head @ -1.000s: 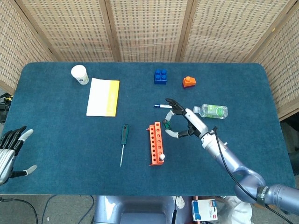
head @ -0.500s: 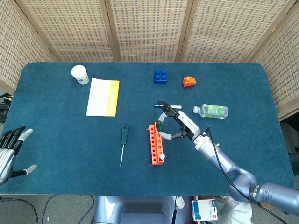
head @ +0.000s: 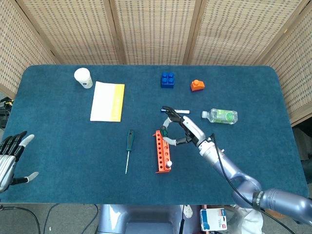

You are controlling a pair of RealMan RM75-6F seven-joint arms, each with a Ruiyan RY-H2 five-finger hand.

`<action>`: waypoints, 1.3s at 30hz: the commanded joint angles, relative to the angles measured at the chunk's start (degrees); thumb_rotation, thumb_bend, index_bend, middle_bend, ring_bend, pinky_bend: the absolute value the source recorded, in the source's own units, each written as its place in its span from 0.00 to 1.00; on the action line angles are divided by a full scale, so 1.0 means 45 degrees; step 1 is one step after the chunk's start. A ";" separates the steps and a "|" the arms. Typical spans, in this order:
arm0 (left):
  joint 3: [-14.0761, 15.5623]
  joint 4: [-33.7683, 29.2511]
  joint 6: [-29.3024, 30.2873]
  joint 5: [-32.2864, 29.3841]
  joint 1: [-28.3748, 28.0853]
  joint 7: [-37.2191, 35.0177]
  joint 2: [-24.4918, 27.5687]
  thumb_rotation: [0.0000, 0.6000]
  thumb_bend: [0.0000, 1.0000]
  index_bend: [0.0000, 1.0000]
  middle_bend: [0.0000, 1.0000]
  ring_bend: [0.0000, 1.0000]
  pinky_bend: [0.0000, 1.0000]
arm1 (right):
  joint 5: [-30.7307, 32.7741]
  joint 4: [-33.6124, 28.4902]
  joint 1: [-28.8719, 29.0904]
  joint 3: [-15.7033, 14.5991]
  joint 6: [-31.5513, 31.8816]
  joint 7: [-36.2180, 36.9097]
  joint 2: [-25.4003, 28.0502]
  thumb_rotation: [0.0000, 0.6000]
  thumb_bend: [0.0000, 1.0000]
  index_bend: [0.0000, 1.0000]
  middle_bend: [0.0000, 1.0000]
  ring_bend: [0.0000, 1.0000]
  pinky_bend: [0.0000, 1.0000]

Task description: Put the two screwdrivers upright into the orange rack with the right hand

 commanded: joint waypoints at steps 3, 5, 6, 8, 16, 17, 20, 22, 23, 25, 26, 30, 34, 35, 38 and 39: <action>0.0006 -0.0012 -0.0041 -0.0016 -0.0016 0.0033 -0.0006 1.00 0.00 0.00 0.00 0.00 0.00 | 0.0049 0.0029 0.0052 -0.0013 -0.0047 -0.0089 -0.0048 1.00 0.43 0.67 0.00 0.00 0.00; -0.0003 -0.0012 -0.0056 -0.0041 -0.0023 0.0040 -0.0013 1.00 0.00 0.00 0.00 0.00 0.00 | 0.0071 0.0063 0.0072 -0.0022 -0.0078 -0.0097 -0.0078 1.00 0.43 0.67 0.00 0.00 0.00; -0.0007 -0.0017 -0.0065 -0.0053 -0.0028 0.0037 -0.0012 1.00 0.00 0.00 0.00 0.00 0.00 | 0.0085 0.0085 0.0083 -0.0020 -0.0086 -0.0108 -0.0096 1.00 0.43 0.67 0.00 0.00 0.00; -0.0011 -0.0023 -0.0076 -0.0055 -0.0038 0.0038 -0.0007 1.00 0.00 0.00 0.00 0.00 0.00 | 0.0109 0.0117 0.0098 -0.0020 -0.0094 -0.0133 -0.0131 1.00 0.43 0.67 0.00 0.00 0.00; -0.0016 -0.0020 -0.0087 -0.0081 -0.0044 0.0040 -0.0008 1.00 0.00 0.00 0.00 0.00 0.00 | 0.0280 0.0175 0.0138 0.0002 -0.0193 -0.0234 -0.0179 1.00 0.43 0.67 0.00 0.00 0.00; -0.0018 -0.0018 -0.0081 -0.0079 -0.0043 0.0034 -0.0006 1.00 0.00 0.00 0.00 0.00 0.00 | 0.0278 0.0176 0.0143 -0.0004 -0.0202 -0.0259 -0.0182 1.00 0.43 0.67 0.00 0.00 0.00; -0.0014 -0.0018 -0.0074 -0.0072 -0.0039 0.0011 0.0005 1.00 0.00 0.00 0.00 0.00 0.00 | 0.0281 0.0171 0.0147 -0.0011 -0.0204 -0.0323 -0.0190 1.00 0.43 0.67 0.00 0.00 0.00; -0.0012 -0.0012 -0.0065 -0.0068 -0.0035 -0.0007 0.0011 1.00 0.00 0.00 0.00 0.00 0.00 | 0.0288 0.0166 0.0145 -0.0019 -0.0214 -0.0339 -0.0194 1.00 0.43 0.67 0.00 0.00 0.00; -0.0011 -0.0012 -0.0055 -0.0064 -0.0030 -0.0024 0.0013 1.00 0.00 0.00 0.00 0.00 0.00 | 0.0282 0.0171 0.0143 -0.0033 -0.0221 -0.0357 -0.0195 1.00 0.43 0.67 0.00 0.00 0.00; -0.0015 -0.0005 -0.0033 -0.0051 -0.0026 -0.0040 0.0017 1.00 0.00 0.00 0.00 0.00 0.00 | 0.0275 0.0186 0.0139 -0.0054 -0.0231 -0.0376 -0.0206 1.00 0.43 0.67 0.00 0.00 0.00; -0.0013 -0.0004 -0.0028 -0.0042 -0.0025 -0.0050 0.0022 1.00 0.00 0.00 0.00 0.00 0.00 | 0.0270 0.0197 0.0134 -0.0071 -0.0237 -0.0383 -0.0213 1.00 0.43 0.67 0.00 0.00 0.00; -0.0001 0.0004 -0.0019 -0.0024 -0.0017 -0.0078 0.0029 1.00 0.00 0.00 0.00 0.00 0.00 | 0.0188 0.0291 0.0118 -0.0191 -0.0271 -0.0443 -0.0256 1.00 0.43 0.67 0.00 0.00 0.00; 0.0004 -0.0001 -0.0036 -0.0021 -0.0025 -0.0081 0.0038 1.00 0.00 0.00 0.00 0.00 0.00 | 0.0034 0.0434 0.0118 -0.0339 -0.0313 -0.0403 -0.0343 1.00 0.43 0.67 0.00 0.00 0.00; 0.0003 0.0000 -0.0043 -0.0023 -0.0029 -0.0079 0.0038 1.00 0.00 0.00 0.00 0.00 0.00 | -0.0018 0.0476 0.0119 -0.0373 -0.0308 -0.0382 -0.0373 1.00 0.43 0.67 0.00 0.00 0.00; 0.0009 0.0001 -0.0071 -0.0027 -0.0039 -0.0070 0.0039 1.00 0.00 0.00 0.00 0.00 0.00 | -0.0157 0.0581 0.0121 -0.0460 -0.0279 -0.0322 -0.0459 1.00 0.43 0.67 0.00 0.00 0.00; 0.0020 -0.0001 -0.0088 -0.0025 -0.0040 -0.0072 0.0035 1.00 0.00 0.00 0.00 0.00 0.00 | -0.0248 0.0643 0.0119 -0.0513 -0.0253 -0.0276 -0.0504 1.00 0.43 0.67 0.00 0.00 0.00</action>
